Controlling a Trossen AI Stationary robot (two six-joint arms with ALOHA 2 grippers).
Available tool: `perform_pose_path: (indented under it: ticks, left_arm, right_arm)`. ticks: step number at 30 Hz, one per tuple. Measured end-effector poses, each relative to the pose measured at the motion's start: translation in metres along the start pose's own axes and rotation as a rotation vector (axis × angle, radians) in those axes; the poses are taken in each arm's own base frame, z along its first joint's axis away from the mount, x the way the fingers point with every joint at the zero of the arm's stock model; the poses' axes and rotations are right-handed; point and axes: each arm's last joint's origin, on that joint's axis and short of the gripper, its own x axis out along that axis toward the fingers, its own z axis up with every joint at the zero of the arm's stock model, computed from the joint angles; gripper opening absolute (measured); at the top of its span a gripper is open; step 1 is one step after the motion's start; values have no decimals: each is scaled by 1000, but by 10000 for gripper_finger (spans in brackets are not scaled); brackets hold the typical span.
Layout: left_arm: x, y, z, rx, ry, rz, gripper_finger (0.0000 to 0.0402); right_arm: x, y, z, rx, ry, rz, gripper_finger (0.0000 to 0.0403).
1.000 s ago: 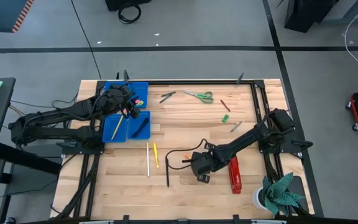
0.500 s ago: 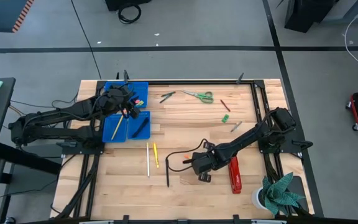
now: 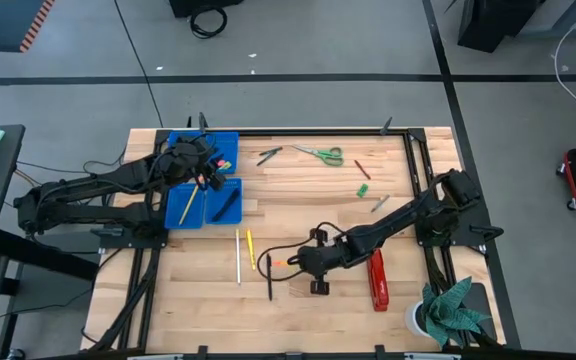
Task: Sort crayons/erasers/pens/pencils in bins
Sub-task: Put the yellow pencil into the bottom left blue bin
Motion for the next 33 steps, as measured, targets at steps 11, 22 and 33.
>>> perform_pose_path:
  ticks: [11, 22, 33]
  left_arm:
    - [-13, -21, 17, 36, -201, -129, 95]
    - [-24, -37, 17, 100, -239, -213, 67]
    - [-31, -19, 2, 116, -114, 61, 50]
  right_arm:
    - [-42, -50, 52, -108, -304, -36, 21]
    - [-28, -76, 42, -94, -145, -2, 27]
    - [44, -89, 42, -173, -172, -91, 132]
